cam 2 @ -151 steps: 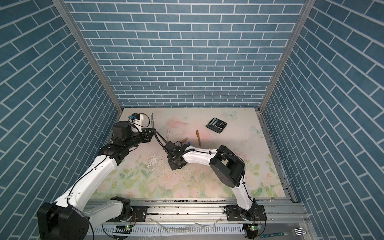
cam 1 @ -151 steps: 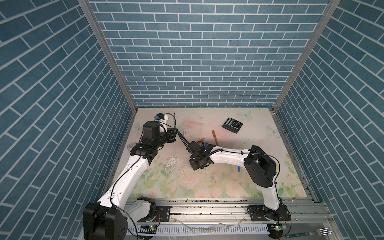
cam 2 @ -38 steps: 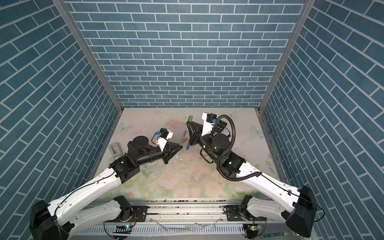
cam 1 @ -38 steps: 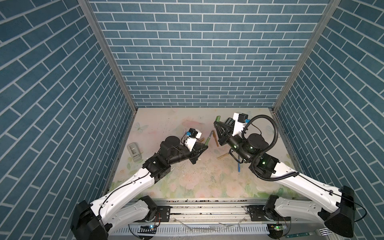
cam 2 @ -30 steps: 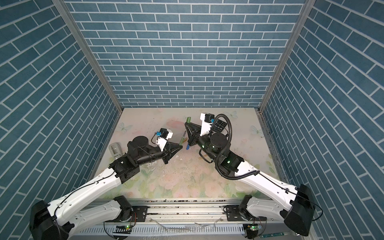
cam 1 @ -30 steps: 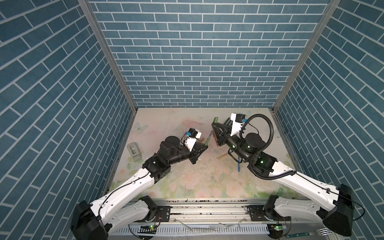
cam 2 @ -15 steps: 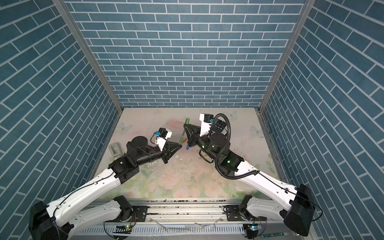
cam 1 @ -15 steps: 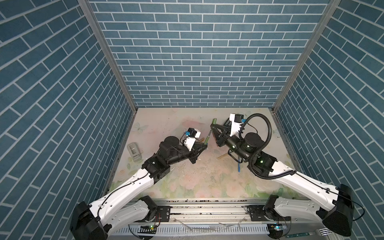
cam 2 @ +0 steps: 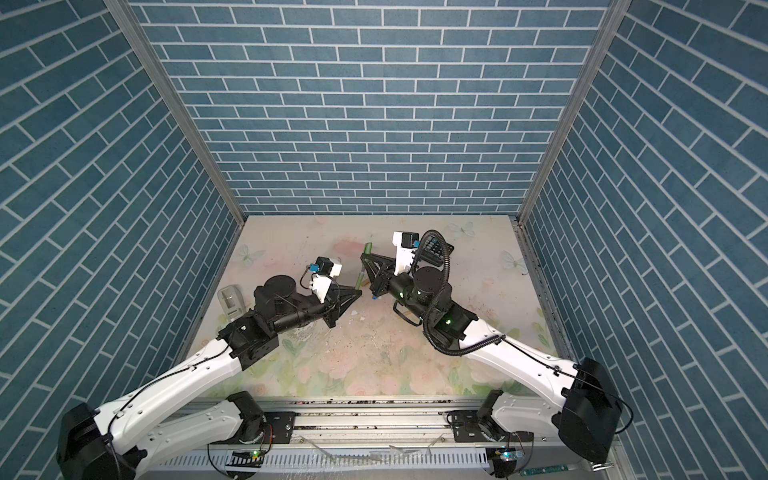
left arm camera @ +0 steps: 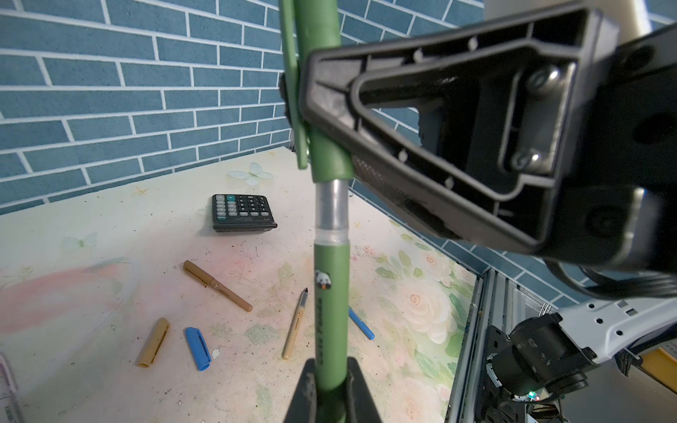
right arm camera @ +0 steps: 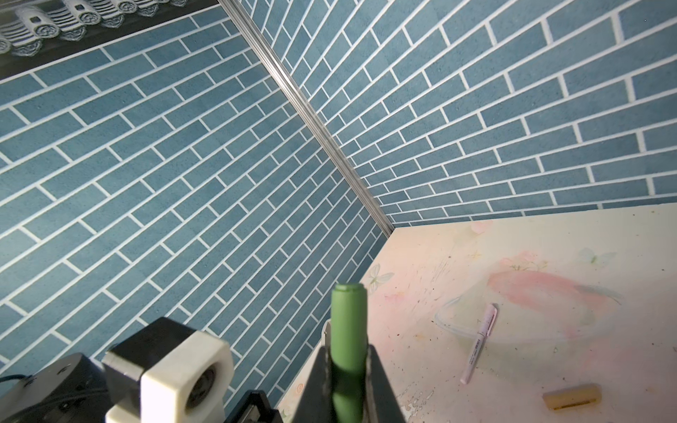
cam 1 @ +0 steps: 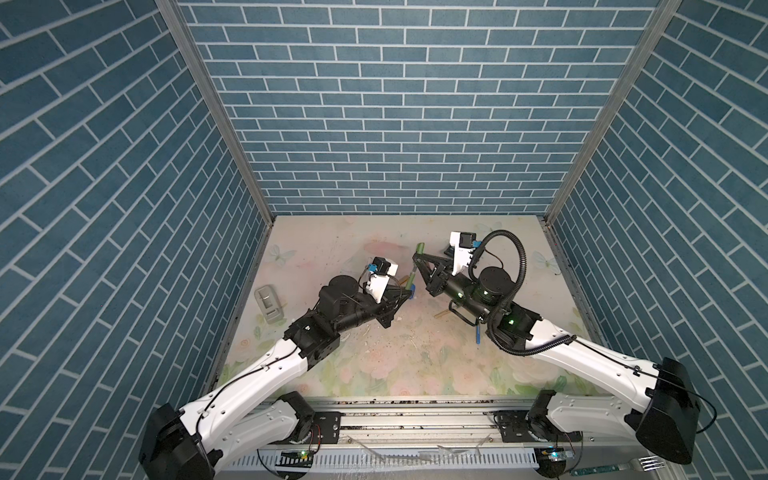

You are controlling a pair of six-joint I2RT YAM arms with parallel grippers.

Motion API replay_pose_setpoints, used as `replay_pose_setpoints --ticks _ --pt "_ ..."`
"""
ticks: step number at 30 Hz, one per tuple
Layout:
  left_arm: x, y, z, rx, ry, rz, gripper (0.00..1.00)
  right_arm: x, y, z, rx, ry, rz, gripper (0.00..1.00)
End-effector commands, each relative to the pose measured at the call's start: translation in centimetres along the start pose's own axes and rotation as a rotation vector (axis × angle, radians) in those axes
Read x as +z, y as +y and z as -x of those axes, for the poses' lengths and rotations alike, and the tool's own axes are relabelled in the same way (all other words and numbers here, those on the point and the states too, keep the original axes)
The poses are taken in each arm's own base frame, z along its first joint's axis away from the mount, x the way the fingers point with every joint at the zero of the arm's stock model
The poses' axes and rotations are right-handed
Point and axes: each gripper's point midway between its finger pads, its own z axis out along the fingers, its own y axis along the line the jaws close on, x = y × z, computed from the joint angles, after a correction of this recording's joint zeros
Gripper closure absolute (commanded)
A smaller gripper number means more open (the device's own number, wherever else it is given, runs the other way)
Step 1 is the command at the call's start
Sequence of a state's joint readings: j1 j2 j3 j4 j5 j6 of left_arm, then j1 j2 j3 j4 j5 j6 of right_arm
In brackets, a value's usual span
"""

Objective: Insert the pens into the pen caps
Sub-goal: 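Lower the green cap onto the nib and push it down with the right gripper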

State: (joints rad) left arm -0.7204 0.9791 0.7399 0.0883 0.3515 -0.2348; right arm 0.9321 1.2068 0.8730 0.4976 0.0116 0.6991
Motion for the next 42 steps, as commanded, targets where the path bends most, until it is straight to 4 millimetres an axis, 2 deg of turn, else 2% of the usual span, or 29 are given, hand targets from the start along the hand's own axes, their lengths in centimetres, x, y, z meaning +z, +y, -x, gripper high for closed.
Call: replay_pose_setpoints --ticks 1,8,13,21,25,30,35,42 --pt "-1.0 -0.3 2.5 0.007 -0.114 0.005 1.00 0.3 0.0 -1.6 0.052 0.033 0.042 0.93" --pt "-1.9 1.0 4.0 -0.033 -0.190 0.027 1.00 1.7 0.1 -5.4 0.131 0.137 0.128 0.90" --pt "-2.1 1.0 4.5 -0.025 -0.208 0.030 1.00 2.1 0.2 -6.7 0.148 0.168 0.147 0.87" --pt "-2.2 1.3 4.6 -0.022 -0.212 0.042 1.00 0.9 -0.4 -6.6 0.087 0.202 0.076 0.65" --pt "-2.1 1.4 4.5 -0.021 -0.210 0.045 1.00 -0.2 -1.0 -6.6 0.046 0.224 0.033 0.59" --pt "-2.0 1.6 4.3 -0.022 -0.202 0.055 1.00 -1.9 -0.9 -5.2 -0.027 0.214 -0.007 0.57" --pt "-1.8 1.6 3.9 -0.022 -0.188 0.053 1.00 -3.1 -1.0 -2.6 -0.112 0.199 -0.098 0.56" --pt "-1.7 1.6 3.7 -0.016 -0.175 0.046 1.00 -1.6 0.1 2.0 -0.200 0.230 -0.185 0.64"
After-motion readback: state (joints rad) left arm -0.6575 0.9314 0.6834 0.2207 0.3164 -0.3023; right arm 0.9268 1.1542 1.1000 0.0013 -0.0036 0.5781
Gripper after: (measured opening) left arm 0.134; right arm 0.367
